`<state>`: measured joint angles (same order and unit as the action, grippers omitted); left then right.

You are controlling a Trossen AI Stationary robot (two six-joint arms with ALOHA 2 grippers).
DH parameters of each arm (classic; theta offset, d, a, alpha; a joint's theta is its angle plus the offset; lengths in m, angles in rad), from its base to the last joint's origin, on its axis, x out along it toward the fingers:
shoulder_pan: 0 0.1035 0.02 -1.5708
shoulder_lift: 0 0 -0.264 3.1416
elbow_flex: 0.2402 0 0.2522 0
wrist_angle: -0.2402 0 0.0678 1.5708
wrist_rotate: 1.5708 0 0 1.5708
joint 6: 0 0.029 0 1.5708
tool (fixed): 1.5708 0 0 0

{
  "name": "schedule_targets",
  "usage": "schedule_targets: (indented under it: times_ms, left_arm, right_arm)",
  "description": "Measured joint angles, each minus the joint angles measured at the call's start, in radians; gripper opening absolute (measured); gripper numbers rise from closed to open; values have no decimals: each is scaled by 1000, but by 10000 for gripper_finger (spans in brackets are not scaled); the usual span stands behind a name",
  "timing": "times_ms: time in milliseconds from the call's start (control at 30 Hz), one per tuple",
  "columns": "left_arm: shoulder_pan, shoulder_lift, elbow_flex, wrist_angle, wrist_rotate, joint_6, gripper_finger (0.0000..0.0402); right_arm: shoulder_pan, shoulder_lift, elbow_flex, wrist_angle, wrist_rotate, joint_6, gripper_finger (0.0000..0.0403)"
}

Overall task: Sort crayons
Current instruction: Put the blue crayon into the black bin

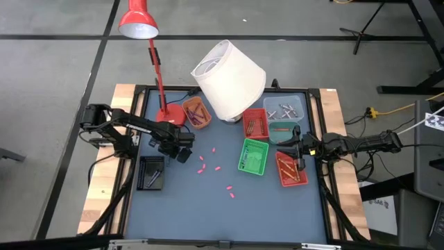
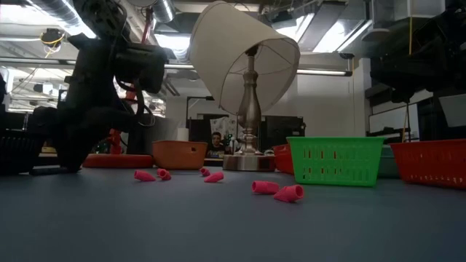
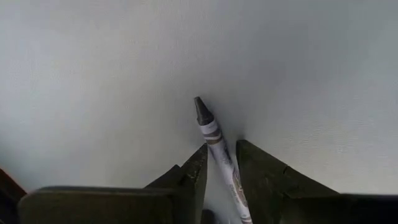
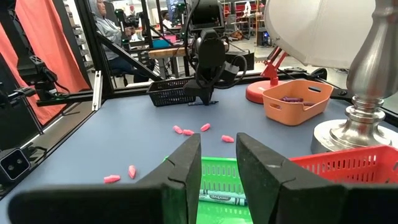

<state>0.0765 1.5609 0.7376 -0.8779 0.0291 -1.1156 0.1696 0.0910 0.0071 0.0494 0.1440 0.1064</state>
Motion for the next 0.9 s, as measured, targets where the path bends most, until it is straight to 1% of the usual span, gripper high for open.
schedule_targets:
  times_ms: [100, 333, 433, 600, 700, 767, 900]
  left_arm:
    - [0, 1, 0, 3, -2, 0, 72]
    - [0, 1, -2, 23, -3, 0, 23]
    - [0, 1, 2, 24, -4, 4, 8]
    - [0, 4, 39, 6, -12, 50, 4]
    - [0, 4, 79, 46, -19, 74, 4]
    - [0, 4, 103, 27, -15, 88, 4]
    - [0, 3, 181, 21, 45, 127, 4]
  right_arm:
    - [0, 0, 0, 0, 0, 0, 99]
    - [0, 0, 0, 0, 0, 0, 99]
    - [0, 0, 0, 0, 1, 0, 99]
    - [0, 0, 0, 0, 2, 0, 99]
    - [0, 0, 0, 0, 2, 0, 99]
    - [0, 0, 0, 0, 2, 0, 99]
    - [0, 0, 0, 0, 2, 0, 99]
